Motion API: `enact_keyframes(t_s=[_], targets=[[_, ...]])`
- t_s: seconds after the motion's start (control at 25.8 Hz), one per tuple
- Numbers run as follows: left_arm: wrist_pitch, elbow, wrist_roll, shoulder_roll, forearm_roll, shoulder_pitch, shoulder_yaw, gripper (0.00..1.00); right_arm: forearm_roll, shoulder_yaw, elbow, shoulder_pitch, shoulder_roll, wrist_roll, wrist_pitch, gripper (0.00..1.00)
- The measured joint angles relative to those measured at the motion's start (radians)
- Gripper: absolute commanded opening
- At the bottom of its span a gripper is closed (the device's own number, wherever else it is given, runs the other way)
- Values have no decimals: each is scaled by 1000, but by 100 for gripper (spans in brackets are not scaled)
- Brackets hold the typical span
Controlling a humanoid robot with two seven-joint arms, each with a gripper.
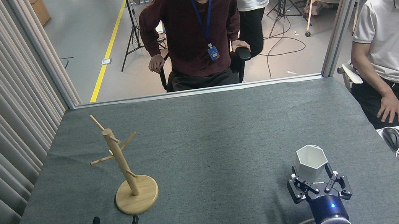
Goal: Hang cup on storage rack
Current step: 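Close the right gripper on the white cup's rim, then lift the cup and carry it toward the left gripper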
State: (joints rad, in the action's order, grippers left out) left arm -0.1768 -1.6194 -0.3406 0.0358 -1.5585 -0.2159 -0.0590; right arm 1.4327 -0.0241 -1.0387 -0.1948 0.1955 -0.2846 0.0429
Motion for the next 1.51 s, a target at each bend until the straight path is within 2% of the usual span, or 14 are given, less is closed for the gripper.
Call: enact_keyframes(t_s=[0.23, 0.74, 1.05, 1.09, 1.12, 1.16, 1.24, 1.32, 1.51], targets=[[0, 0, 0, 1, 0, 0, 3, 99, -2, 0, 38, -15, -2, -13, 0, 98], [1, 1, 0, 1, 1, 1, 6, 99, -13, 4, 54, -21, 12, -20, -3, 98], [0, 2, 0, 1, 2, 1, 4, 99, -14, 2, 101, -70, 10, -21, -7, 98], [0, 2, 0, 0, 2, 1, 4, 99, -14, 1, 109, -75, 9, -21, -7, 97], [0, 2, 0, 0, 2, 0, 4, 99, -14, 1, 117, -78, 8, -22, -7, 92], [0, 2, 0, 0, 2, 0, 5, 99, -13, 0, 123, -81, 6, -22, -7, 82], [0, 2, 0, 1, 2, 0, 6, 99, -13, 0, 130, -83, 3, -22, -7, 75], [0, 4, 0, 4, 2, 4, 8, 99, -13, 0, 132, -84, 3, -22, -7, 71], [2, 12, 6, 10, -3, 14, 29, 99, -12, 1, 72, -60, 5, -43, -18, 71]])
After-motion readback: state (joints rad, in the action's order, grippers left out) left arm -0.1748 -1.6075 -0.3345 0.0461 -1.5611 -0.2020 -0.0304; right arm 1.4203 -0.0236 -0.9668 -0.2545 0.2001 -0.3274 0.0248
